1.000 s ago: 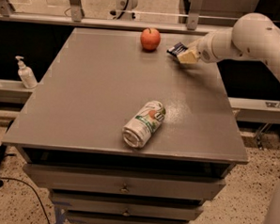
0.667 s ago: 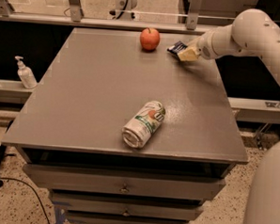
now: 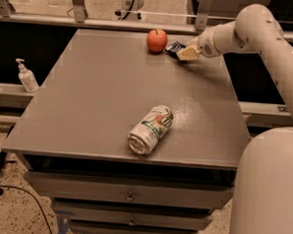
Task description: Move rxbar blueberry near apple
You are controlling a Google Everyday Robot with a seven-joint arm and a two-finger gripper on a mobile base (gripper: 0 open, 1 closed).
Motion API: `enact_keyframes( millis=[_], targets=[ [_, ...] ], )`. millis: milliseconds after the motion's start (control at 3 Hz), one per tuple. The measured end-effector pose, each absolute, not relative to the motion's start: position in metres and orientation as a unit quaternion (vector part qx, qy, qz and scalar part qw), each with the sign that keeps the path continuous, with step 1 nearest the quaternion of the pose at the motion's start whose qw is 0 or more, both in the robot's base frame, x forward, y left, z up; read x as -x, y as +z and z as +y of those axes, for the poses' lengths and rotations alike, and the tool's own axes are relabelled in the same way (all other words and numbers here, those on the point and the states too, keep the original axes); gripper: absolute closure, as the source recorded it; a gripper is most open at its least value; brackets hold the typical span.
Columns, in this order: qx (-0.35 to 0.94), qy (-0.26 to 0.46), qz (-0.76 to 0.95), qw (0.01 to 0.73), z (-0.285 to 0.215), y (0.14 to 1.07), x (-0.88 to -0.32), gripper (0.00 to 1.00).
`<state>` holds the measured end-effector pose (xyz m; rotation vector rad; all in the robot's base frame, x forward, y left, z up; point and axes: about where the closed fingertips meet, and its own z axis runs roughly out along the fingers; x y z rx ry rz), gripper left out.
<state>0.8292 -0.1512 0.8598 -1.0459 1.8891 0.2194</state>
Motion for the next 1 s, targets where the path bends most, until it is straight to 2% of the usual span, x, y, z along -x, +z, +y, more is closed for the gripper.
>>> enact_keyframes(
  millis=[667,1000],
  targets=[
    [0.442,0.114,0.765,0.454,-0.1331,0.856,-0.83,0.13],
    [0.444,0.116,0.766,0.45,-0.1331,0.8549,-0.8275,0.0]
  ],
)
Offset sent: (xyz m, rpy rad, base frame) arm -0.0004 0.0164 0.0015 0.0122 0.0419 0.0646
